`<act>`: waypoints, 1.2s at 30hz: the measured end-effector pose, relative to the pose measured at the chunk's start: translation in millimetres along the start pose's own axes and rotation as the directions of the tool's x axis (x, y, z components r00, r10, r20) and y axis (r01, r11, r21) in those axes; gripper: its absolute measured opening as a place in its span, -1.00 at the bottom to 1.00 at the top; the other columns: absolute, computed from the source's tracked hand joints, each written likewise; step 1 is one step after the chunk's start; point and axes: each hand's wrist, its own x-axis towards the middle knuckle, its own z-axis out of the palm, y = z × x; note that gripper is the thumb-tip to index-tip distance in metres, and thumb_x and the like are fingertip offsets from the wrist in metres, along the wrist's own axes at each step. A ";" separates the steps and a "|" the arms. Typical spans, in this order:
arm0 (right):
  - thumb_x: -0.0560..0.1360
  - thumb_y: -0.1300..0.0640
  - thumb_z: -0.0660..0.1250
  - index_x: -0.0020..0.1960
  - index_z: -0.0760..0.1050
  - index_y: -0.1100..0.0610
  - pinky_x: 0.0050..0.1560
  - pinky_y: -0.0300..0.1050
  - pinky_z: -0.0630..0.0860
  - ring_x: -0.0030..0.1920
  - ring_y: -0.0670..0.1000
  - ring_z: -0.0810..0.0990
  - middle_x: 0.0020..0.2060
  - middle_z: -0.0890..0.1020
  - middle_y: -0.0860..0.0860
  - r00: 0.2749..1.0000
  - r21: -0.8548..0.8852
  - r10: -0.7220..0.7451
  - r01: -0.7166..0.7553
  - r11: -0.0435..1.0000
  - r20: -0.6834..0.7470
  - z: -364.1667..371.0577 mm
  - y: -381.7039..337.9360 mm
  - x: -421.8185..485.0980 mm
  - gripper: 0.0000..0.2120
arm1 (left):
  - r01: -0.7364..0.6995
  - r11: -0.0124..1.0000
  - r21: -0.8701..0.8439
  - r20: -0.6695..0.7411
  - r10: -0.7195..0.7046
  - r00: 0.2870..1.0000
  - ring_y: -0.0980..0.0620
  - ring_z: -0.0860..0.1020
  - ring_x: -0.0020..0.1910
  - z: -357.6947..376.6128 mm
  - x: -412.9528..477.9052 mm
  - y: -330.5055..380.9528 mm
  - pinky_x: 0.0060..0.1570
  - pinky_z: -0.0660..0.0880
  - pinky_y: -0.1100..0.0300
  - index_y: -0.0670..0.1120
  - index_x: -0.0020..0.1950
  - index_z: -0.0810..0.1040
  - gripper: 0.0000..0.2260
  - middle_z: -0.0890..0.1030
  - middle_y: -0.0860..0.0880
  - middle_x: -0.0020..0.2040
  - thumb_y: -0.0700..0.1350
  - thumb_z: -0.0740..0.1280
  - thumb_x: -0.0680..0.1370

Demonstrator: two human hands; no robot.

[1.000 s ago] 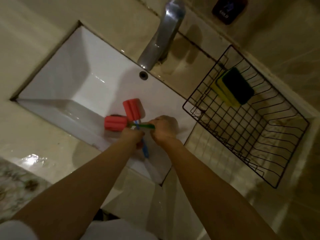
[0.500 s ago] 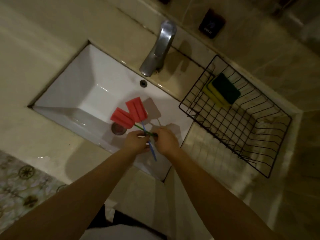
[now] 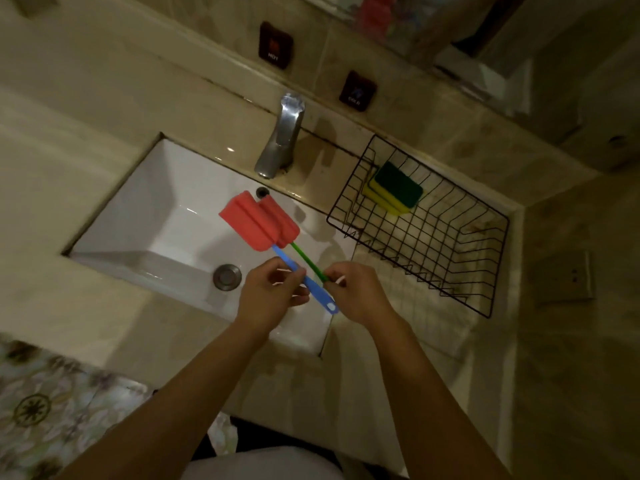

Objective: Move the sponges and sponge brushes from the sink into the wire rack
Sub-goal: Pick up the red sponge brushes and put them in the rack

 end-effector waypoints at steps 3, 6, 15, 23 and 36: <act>0.52 0.23 0.37 -0.16 0.60 0.03 -0.32 -0.28 0.42 -0.29 -0.14 0.54 -0.24 0.60 -0.04 0.992 -0.029 0.013 -0.016 0.999 -0.122 -18.1 -5.7 -9.3 -0.86 | -0.029 0.997 -0.066 0.018 0.030 0.999 -0.04 0.69 -0.28 10.5 -2.4 12.4 -0.28 0.62 0.24 -0.25 -0.08 0.59 -0.92 0.66 -0.20 -0.20 -0.23 0.36 0.53; 0.52 0.23 0.37 -0.09 0.64 0.07 -0.25 -0.18 0.52 -0.23 -0.05 0.59 -0.19 0.64 -0.01 0.968 -0.007 0.043 -0.046 0.999 -0.248 -38.7 0.5 -10.9 -0.89 | -0.065 0.987 -0.144 0.047 0.073 0.996 -0.07 0.69 -0.30 27.4 -4.6 21.6 -0.29 0.62 0.23 -0.32 -0.06 0.58 -0.88 0.65 -0.26 -0.21 -0.24 0.35 0.54; 0.52 0.28 0.32 0.17 0.64 0.06 -0.07 -0.02 0.63 -0.03 0.13 0.63 0.05 0.67 0.09 0.803 0.014 0.313 -0.355 0.935 -0.508 -85.4 76.2 20.1 -0.72 | -0.018 0.975 -0.221 0.126 0.047 0.991 -0.20 0.69 -0.25 77.8 -6.0 15.1 -0.18 0.67 0.03 -0.29 -0.04 0.60 -0.87 0.66 -0.30 -0.21 -0.21 0.37 0.52; 0.48 0.38 0.32 0.16 0.63 0.05 -0.17 -0.16 0.51 -0.10 0.04 0.57 0.10 0.65 0.08 0.759 0.005 0.502 -0.550 0.835 -0.413 -91.2 125.2 62.5 -0.64 | -0.011 0.984 -0.178 0.124 0.033 0.992 -0.14 0.69 -0.27 101.0 13.2 9.8 -0.22 0.66 0.07 -0.27 -0.09 0.61 -0.84 0.67 -0.23 -0.28 -0.16 0.40 0.51; 0.53 0.24 0.31 -0.01 0.67 0.18 -0.16 -0.15 0.53 -0.10 0.09 0.66 -0.12 0.71 0.13 0.745 0.082 0.378 -0.403 0.912 -0.549 -108.5 105.1 86.0 -0.84 | 0.040 0.990 -0.133 0.128 -0.023 0.991 -0.14 0.70 -0.27 104.6 29.1 -3.6 -0.24 0.66 0.13 -0.28 -0.09 0.62 -0.87 0.69 -0.20 -0.29 -0.20 0.40 0.51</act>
